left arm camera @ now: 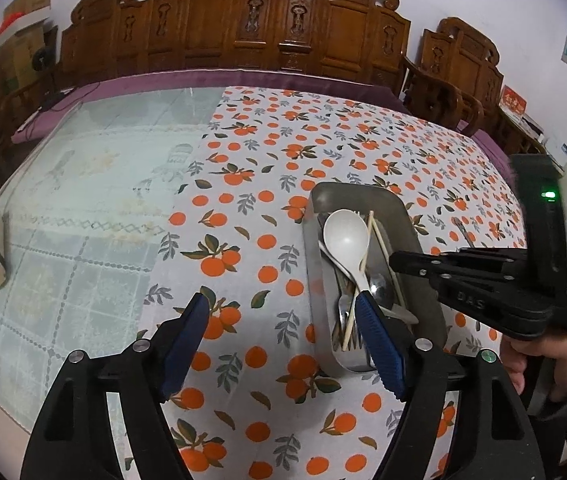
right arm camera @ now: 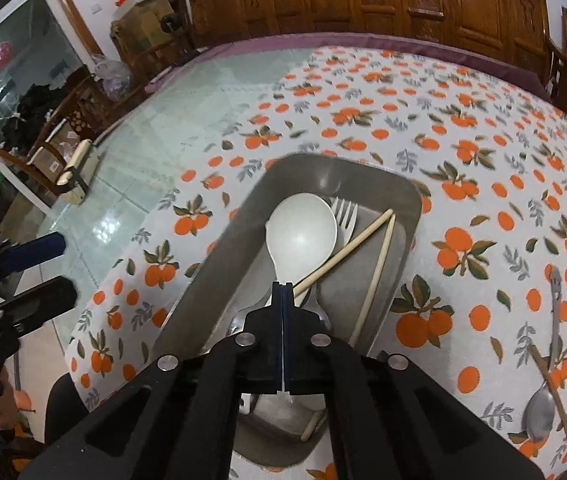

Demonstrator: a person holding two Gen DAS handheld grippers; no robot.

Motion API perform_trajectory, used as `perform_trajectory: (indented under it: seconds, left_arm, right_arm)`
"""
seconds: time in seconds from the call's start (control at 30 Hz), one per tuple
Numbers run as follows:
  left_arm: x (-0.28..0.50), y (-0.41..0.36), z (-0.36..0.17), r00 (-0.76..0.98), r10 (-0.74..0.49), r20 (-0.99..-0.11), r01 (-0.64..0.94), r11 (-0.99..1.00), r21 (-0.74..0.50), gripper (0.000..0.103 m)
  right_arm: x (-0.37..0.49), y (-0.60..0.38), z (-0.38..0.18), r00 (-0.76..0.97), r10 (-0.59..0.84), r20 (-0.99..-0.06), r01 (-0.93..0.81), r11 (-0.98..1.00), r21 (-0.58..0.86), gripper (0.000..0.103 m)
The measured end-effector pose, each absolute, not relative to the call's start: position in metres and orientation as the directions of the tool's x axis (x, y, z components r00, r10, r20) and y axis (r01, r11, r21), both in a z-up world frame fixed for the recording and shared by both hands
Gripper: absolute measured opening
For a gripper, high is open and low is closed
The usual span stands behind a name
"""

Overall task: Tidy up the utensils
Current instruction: 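Open the right tool to drop the white spoon into the tray, then move both open tools back toward the remaining utensils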

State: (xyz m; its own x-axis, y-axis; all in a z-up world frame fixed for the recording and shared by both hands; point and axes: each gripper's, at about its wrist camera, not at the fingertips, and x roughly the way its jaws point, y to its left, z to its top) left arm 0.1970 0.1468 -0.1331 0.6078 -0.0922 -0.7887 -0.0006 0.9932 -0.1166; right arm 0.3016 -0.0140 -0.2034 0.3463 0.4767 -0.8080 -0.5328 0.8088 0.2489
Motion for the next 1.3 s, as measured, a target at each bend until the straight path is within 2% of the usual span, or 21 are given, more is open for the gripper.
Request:
perform_trajectory:
  seconds: [0.1, 0.33, 0.57, 0.7, 0.87, 0.97, 1.3]
  left_arm:
    - [0.196, 0.142, -0.130, 0.615, -0.094, -0.783, 0.002, 0.993, -0.118, 0.075]
    - [0.196, 0.126, -0.120, 0.630, -0.089, -0.771, 0.007, 0.994, -0.109, 0.093]
    - [0.196, 0.104, -0.117, 0.628, -0.085, -0.774, 0.019, 0.995, -0.093, 0.093]
    - [0.196, 0.087, -0.117, 0.625, -0.098, -0.775, 0.040, 0.995, -0.094, 0.093]
    - [0.198, 0.059, -0.120, 0.615, -0.128, -0.778, 0.076, 0.992, -0.103, 0.093]
    - [0.199, 0.042, -0.122, 0.610, -0.141, -0.780, 0.098, 0.990, -0.102, 0.093]
    - [0.207, -0.008, -0.133, 0.580, -0.185, -0.794, 0.158, 0.981, -0.114, 0.093]
  right_arm:
    - [0.292, -0.021, -0.192, 0.367, 0.486, -0.793, -0.550, 0.801, 0.236, 0.001]
    - [0.267, -0.051, -0.168, 0.405, 0.505, -0.762, -0.575, 0.789, 0.218, 0.003]
    - [0.246, -0.095, -0.158, 0.438, 0.492, -0.753, -0.560, 0.804, 0.200, 0.003]
    - [0.236, -0.128, -0.154, 0.466, 0.472, -0.749, -0.537, 0.823, 0.185, 0.020]
    - [0.231, -0.176, -0.161, 0.493, 0.409, -0.768, -0.504, 0.854, 0.132, 0.021]
    - [0.232, -0.202, -0.169, 0.505, 0.367, -0.781, -0.484, 0.870, 0.096, 0.028]
    - [0.257, -0.273, -0.208, 0.476, 0.281, -0.834, -0.433, 0.900, 0.057, 0.029]
